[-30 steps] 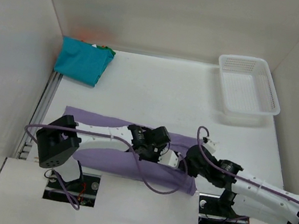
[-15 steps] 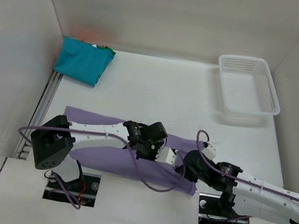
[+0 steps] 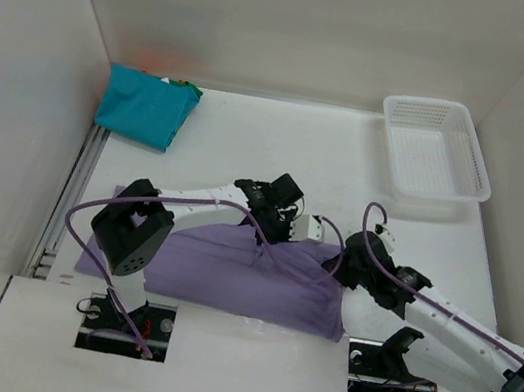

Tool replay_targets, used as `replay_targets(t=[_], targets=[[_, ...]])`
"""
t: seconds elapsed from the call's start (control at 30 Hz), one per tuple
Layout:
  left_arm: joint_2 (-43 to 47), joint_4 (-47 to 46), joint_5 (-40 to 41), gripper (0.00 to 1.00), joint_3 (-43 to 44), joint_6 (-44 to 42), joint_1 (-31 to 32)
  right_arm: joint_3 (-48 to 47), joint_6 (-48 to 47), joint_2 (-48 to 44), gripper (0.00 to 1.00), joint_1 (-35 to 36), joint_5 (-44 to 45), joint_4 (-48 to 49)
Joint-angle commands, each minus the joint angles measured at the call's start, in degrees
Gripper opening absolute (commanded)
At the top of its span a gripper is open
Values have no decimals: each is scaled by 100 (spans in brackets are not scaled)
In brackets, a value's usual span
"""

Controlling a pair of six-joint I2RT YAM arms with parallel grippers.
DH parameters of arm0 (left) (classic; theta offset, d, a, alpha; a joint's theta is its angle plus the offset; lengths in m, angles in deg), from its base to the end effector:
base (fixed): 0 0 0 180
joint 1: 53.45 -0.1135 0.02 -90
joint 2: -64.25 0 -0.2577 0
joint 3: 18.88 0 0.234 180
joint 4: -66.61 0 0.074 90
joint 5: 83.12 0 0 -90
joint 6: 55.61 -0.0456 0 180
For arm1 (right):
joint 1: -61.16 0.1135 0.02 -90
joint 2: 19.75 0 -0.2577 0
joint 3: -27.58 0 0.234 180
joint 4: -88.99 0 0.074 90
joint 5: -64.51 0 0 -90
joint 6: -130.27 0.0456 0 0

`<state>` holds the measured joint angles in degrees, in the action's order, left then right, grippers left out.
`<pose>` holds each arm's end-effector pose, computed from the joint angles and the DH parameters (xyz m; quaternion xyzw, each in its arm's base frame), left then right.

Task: Fold and stack the t-shirts
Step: Fold the other side of the tshirt into a rectangle

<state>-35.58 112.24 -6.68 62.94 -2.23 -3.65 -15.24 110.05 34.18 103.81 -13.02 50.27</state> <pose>0.2107 -0.2659 0.1890 0.6816 0.6863 -0.1402 0.2117 0.1349 0.1109 0.1861 0.2552 0.8988 0.2270 0.2746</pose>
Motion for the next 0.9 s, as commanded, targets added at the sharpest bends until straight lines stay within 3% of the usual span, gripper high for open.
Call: replay_targets(t=[0.0,0.13,0.37,0.57,0.7,0.77,0.87], targets=[[-168,105,37,4,168,-64,8,107,-412,47,19,-148,-131,267],[-431,105,196,7,265,32,-63,230,-588,-277,33,-429,18,172],[-616,53,486,9,327,278,-212,344,-245,-1016,36,-412,318,-901],[-573,79,442,24,335,278,-125,309,-88,-411,40,53,115,-743],[-520,96,433,29,309,287,-54,283,45,-129,41,344,177,-437],[-502,105,433,29,309,287,-37,283,62,-41,36,371,177,-313],[-476,114,468,30,291,287,-19,283,106,-5,13,449,159,-400]])
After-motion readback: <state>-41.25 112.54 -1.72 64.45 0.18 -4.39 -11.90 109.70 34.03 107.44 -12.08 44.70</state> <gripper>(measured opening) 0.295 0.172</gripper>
